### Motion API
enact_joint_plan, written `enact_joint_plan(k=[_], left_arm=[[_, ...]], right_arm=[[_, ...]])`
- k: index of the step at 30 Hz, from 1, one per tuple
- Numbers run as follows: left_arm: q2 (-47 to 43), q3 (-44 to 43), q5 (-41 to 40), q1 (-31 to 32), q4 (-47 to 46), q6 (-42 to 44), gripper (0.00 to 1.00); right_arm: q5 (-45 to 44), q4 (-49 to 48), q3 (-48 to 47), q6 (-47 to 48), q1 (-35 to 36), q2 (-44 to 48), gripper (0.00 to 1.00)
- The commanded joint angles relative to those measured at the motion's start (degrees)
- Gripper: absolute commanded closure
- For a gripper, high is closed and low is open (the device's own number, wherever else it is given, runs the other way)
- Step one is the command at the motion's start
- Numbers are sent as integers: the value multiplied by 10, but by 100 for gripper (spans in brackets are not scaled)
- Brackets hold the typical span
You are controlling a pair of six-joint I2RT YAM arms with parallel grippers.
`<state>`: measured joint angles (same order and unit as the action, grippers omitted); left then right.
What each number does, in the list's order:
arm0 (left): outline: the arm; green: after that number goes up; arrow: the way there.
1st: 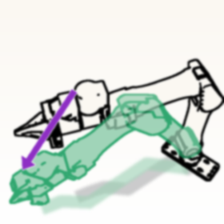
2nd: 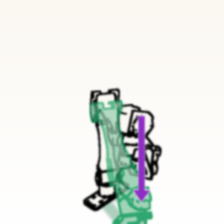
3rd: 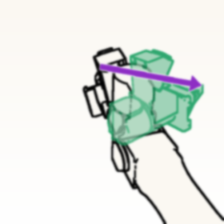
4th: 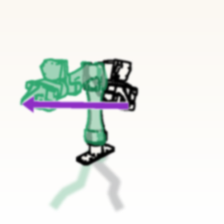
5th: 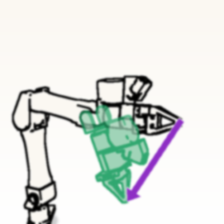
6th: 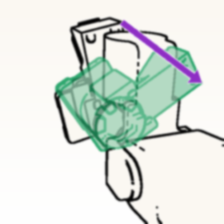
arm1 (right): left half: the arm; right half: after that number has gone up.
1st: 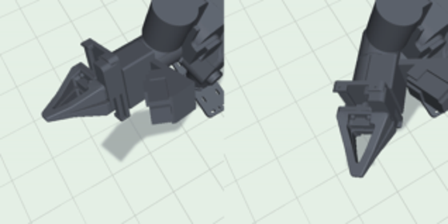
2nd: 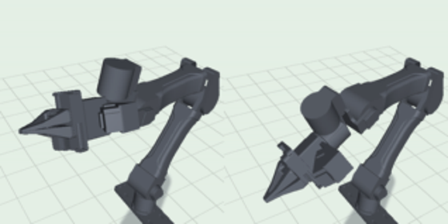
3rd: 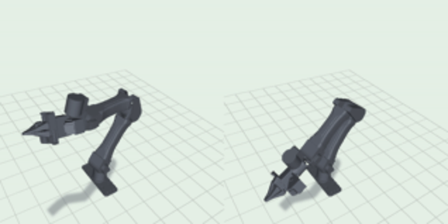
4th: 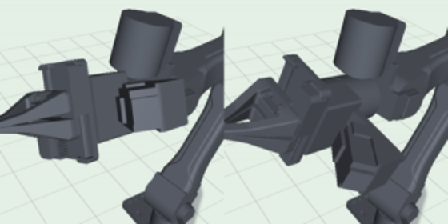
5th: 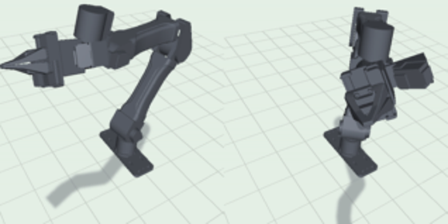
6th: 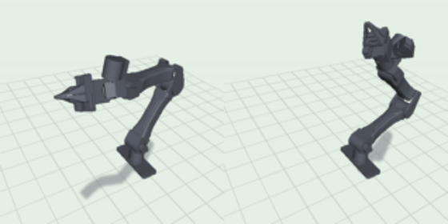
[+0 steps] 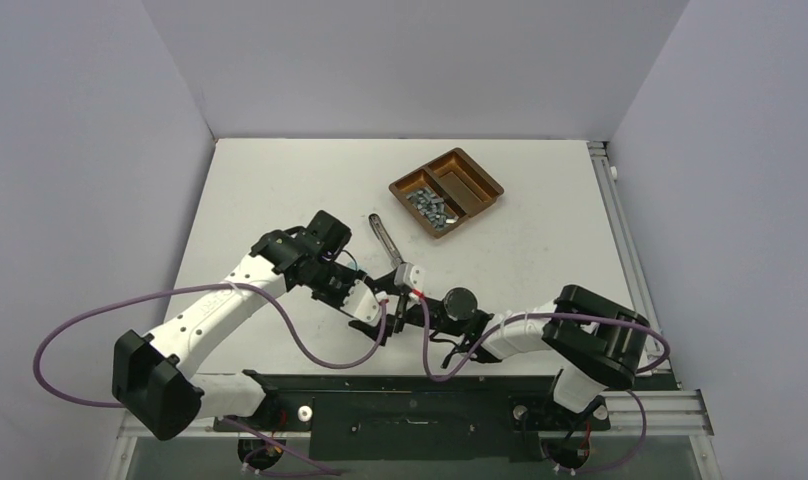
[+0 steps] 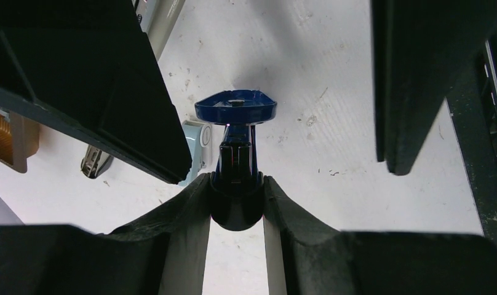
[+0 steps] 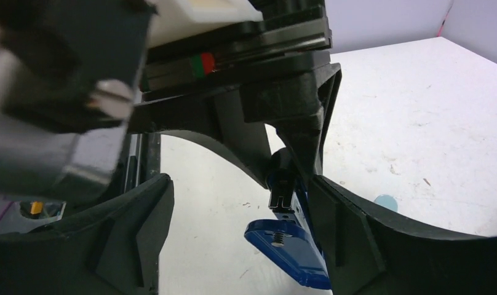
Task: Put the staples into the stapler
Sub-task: Open the stapler at the center of the board.
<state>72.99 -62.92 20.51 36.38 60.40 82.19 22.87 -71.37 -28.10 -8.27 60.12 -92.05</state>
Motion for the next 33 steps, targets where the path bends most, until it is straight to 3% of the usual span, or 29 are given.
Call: enact_joint_plan(k=[1,6,11,14,20,33], left_arm=[[-21,-38,10,11,-13,-7,97],[-36,-41,14,24,9,-13,97],[-40,-43,8,26,27,-9,98],[-41,-41,0,26,33,-8,99],[-41,-36,-24,13,17,-20,100],[-43,-11,11,-161,21,28,100]], right_arm=[[-36,-13,-22,18,2,-14,24],[-81,-29,-24,32,3,-40,37],[-98,-32,-16,39,3,-41,77],[-108,-29,3,41,3,-28,91],[-114,-1,44,47,4,-16,91],[-110,-11,85,28,3,-77,91]])
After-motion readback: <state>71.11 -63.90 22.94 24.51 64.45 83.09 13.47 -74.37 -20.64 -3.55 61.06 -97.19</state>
